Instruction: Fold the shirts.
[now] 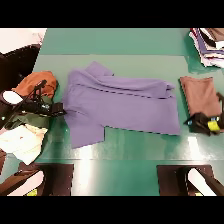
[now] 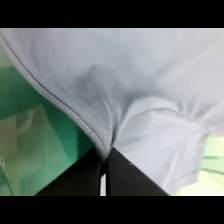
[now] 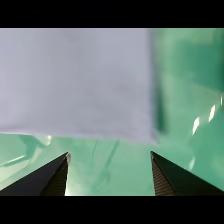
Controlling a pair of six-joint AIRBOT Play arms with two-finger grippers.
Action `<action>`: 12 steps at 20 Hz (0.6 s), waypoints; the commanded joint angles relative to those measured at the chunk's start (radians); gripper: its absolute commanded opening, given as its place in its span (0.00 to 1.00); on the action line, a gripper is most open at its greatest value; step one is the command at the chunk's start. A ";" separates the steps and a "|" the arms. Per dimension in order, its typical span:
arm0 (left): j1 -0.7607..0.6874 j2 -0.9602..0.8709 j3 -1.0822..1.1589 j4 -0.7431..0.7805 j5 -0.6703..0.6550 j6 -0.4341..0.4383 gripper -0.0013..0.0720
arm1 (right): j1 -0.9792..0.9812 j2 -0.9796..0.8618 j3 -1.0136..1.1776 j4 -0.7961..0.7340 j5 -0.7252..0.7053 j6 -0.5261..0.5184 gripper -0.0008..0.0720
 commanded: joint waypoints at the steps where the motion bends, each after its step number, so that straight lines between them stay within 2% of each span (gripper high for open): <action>1: -0.001 0.014 0.030 -0.001 0.001 0.000 0.05 | -0.171 0.028 -0.222 0.035 -0.063 -0.045 0.75; 2: -0.001 0.014 0.030 -0.002 0.001 0.000 0.05 | -0.186 0.018 -0.258 0.077 -0.094 -0.066 0.71; 5: 0.000 0.014 0.030 -0.001 -0.001 0.000 0.05 | -0.171 -0.042 -0.301 0.188 -0.194 -0.091 0.70; 6: -0.001 0.014 0.030 -0.002 -0.001 0.000 0.05 | -0.147 -0.070 -0.297 0.224 -0.220 -0.105 0.65; 8: -0.001 0.014 0.030 -0.001 0.000 0.000 0.05 | -0.080 -0.120 -0.274 0.254 -0.269 -0.104 0.62; 9: -0.001 0.014 0.030 0.000 0.000 0.000 0.05 | -0.043 -0.140 -0.255 0.251 -0.290 -0.104 0.57; 11: 0.000 0.014 0.030 0.000 -0.001 0.000 0.05 | 0.031 -0.171 -0.210 0.251 -0.322 -0.103 0.37; 12: 0.000 0.014 0.030 0.000 -0.001 0.000 0.05 | 0.068 -0.183 -0.183 0.250 -0.330 -0.103 0.21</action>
